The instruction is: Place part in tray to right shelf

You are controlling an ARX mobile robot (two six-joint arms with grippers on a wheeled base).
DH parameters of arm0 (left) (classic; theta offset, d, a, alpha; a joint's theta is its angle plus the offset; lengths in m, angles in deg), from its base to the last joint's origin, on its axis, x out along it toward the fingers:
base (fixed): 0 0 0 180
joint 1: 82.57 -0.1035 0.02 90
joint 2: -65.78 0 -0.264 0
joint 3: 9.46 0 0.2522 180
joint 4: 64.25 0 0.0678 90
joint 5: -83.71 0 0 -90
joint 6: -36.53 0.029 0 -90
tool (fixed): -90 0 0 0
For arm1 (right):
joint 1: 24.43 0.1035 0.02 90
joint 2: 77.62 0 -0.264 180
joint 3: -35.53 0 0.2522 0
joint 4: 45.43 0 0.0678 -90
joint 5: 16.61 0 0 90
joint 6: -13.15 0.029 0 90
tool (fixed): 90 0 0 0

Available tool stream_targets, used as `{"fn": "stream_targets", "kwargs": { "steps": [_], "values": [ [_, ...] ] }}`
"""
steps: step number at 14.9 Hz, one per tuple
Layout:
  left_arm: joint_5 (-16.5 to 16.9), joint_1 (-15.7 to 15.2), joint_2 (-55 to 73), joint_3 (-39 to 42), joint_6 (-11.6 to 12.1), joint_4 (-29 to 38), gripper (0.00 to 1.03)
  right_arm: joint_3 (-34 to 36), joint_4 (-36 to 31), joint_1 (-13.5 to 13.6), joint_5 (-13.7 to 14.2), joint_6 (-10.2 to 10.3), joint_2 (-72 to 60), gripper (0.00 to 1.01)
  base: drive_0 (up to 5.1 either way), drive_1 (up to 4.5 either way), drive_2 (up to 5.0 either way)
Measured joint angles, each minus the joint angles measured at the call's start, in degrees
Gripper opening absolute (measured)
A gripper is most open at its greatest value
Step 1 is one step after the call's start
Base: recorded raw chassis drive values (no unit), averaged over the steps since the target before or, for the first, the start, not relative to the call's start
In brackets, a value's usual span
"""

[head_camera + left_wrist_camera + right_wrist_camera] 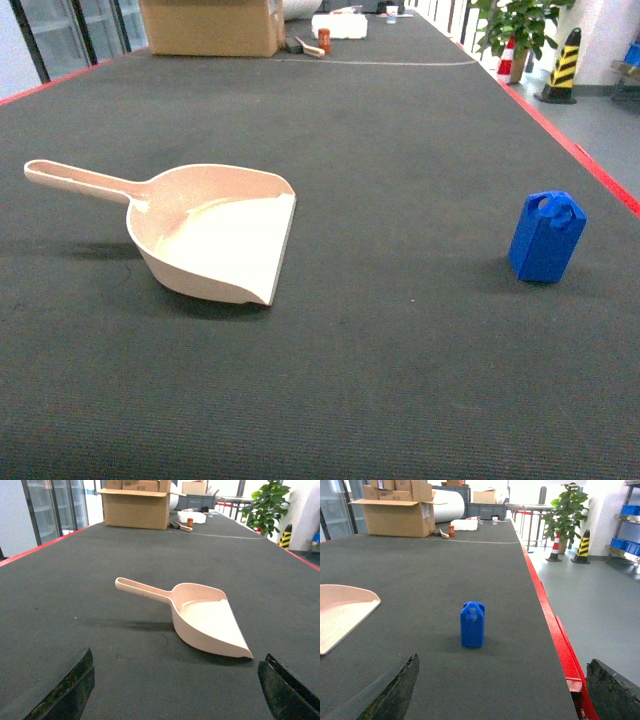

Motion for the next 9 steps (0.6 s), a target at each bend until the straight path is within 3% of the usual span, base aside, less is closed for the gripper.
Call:
{"fn": "stream_targets", "kwargs": {
  "steps": [9],
  "values": [
    [0.0, 0.0, 0.0, 0.0, 0.0, 0.0, 0.98, 0.0, 0.0, 0.0, 0.0, 0.0, 0.0, 0.98, 0.0, 0.0, 0.0]
  ]
}}
